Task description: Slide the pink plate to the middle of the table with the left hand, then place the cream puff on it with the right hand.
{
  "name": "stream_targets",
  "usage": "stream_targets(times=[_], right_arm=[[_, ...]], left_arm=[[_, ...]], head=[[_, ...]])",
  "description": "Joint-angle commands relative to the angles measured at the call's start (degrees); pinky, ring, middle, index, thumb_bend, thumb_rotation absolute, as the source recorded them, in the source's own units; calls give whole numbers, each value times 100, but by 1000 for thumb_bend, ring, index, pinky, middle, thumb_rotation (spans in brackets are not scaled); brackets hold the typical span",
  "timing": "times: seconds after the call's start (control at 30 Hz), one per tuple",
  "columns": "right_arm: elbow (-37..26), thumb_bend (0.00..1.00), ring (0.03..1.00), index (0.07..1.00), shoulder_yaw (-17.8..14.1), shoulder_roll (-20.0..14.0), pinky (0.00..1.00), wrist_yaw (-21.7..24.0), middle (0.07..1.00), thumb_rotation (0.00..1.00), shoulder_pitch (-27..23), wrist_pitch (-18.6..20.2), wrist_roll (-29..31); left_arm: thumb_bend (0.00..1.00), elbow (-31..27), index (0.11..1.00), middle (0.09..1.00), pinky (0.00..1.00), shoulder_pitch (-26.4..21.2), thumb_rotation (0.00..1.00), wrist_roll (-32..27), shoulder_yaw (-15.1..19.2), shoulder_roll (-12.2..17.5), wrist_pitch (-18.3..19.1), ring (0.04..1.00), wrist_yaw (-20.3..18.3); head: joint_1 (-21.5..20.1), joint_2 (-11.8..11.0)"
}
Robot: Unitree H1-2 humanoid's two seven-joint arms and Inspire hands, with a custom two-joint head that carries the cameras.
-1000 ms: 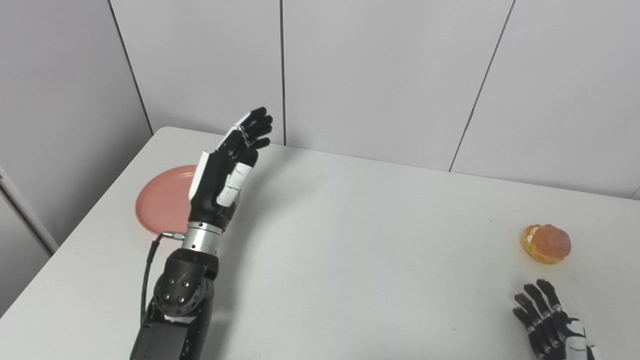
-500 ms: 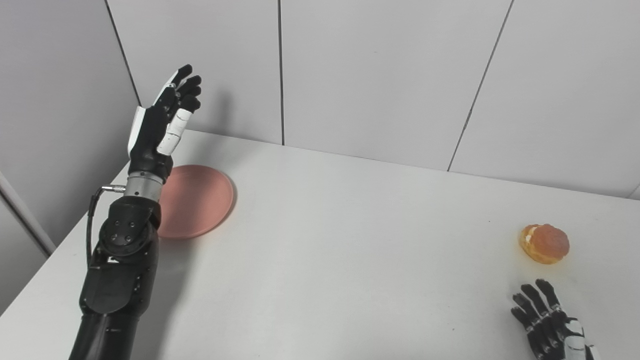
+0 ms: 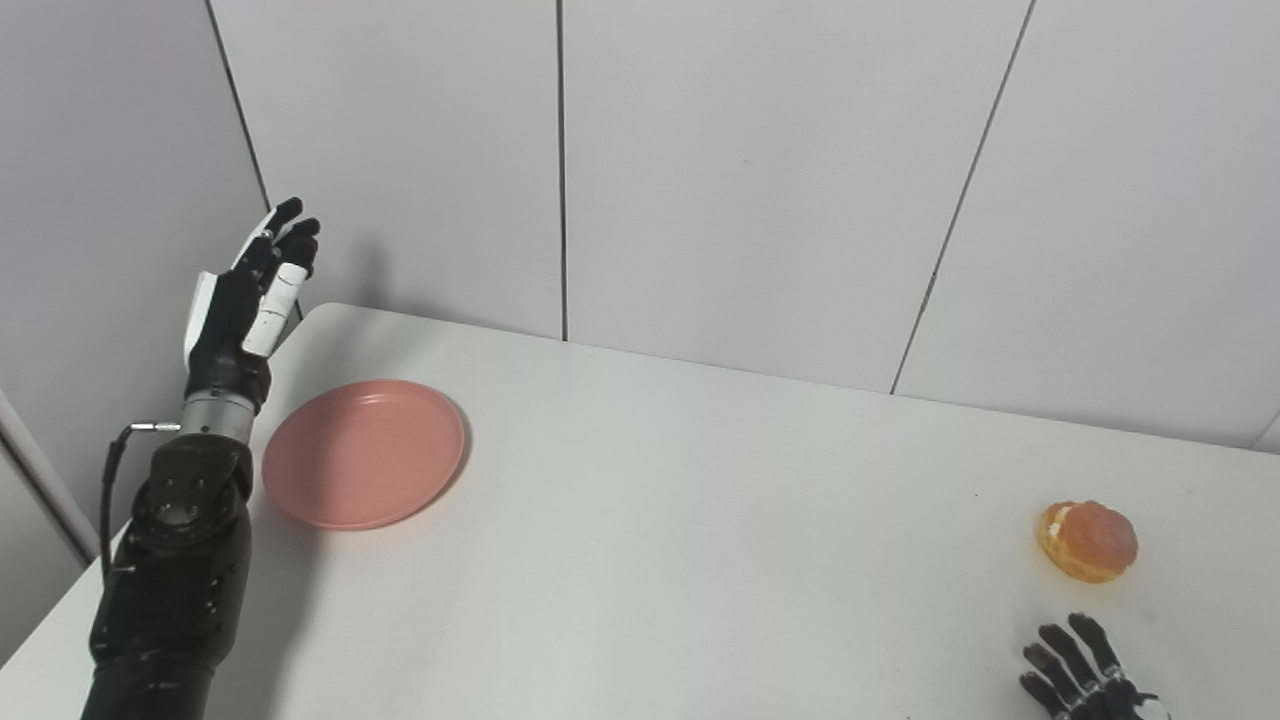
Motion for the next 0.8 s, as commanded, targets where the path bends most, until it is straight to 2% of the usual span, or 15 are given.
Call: stream_targets(times=[0.0, 0.1, 0.17, 0.23, 0.3, 0.37, 0.4, 0.43, 0.53, 0.57, 0.67, 0.73, 0.77], right_arm=[[83, 803, 885, 923, 43, -12, 890, 31, 895, 1000, 83, 228, -1], [74, 801, 883, 924, 44, -26, 889, 36, 892, 1000, 92, 228, -5], [58, 798, 882, 923, 42, -27, 889, 36, 891, 1000, 101, 234, 2], [34, 791, 886, 926, 42, -27, 895, 38, 896, 1000, 112, 244, 15], [10, 784, 886, 925, 43, -31, 896, 40, 895, 1000, 125, 254, 24], [-8, 786, 882, 924, 47, -39, 891, 36, 893, 1000, 133, 267, 7], [-18, 786, 882, 924, 52, -45, 890, 38, 892, 1000, 139, 259, -8], [-25, 782, 884, 926, 55, -46, 891, 34, 894, 1000, 144, 255, -19], [-43, 781, 880, 924, 53, -33, 888, 22, 890, 1000, 162, 243, -11], [-51, 776, 873, 920, 50, -26, 882, 16, 886, 1000, 166, 240, -5], [-87, 775, 872, 921, 56, -26, 882, 22, 886, 1000, 183, 256, 11], [-101, 774, 870, 920, 59, -26, 883, 27, 884, 1000, 190, 266, 25], [-107, 778, 868, 917, 59, -26, 881, 26, 882, 1000, 193, 270, 27]], left_arm=[[952, -55, 872, 873, 884, -209, 848, -58, 66, 150, -172, 882, 54], [900, 79, 890, 893, 919, -189, 851, -128, 83, 188, -176, 910, -18], [899, 299, 896, 894, 923, -209, 856, -108, 81, 238, -210, 920, -8], [921, 590, 908, 893, 906, -229, 864, 1, 48, 308, -277, 925, 46], [947, 782, 911, 877, 829, -207, 903, 205, -21, 363, -325, 888, 159], [932, 930, 910, 882, 838, -184, 908, 312, -53, 384, -461, 880, 200], [927, 945, 910, 883, 837, -161, 910, 397, -64, 367, -416, 878, 288], [953, 963, 894, 877, 788, -134, 912, 447, -67, 338, -407, 860, 346], [904, 1078, 881, 880, 778, -105, 876, 302, 12, 252, -431, 868, 344], [937, 1130, 883, 881, 838, -108, 833, 215, 43, 234, -421, 866, 322], [947, 1463, 883, 878, 847, -124, 816, 143, 36, 273, -604, 870, 269], [927, 1724, 880, 860, 819, -150, 832, 155, -1, 329, -759, 872, 248], [963, 1825, 874, 863, 814, -163, 822, 142, -5, 346, -805, 876, 235]], head=[[2, 13], [1, 40], [-1, 53], [-7, 77], [-15, 100], [-20, 117], [-24, 127], [-25, 128], [-32, 145], [-32, 145], [-41, 170], [-51, 180], [-51, 180]])
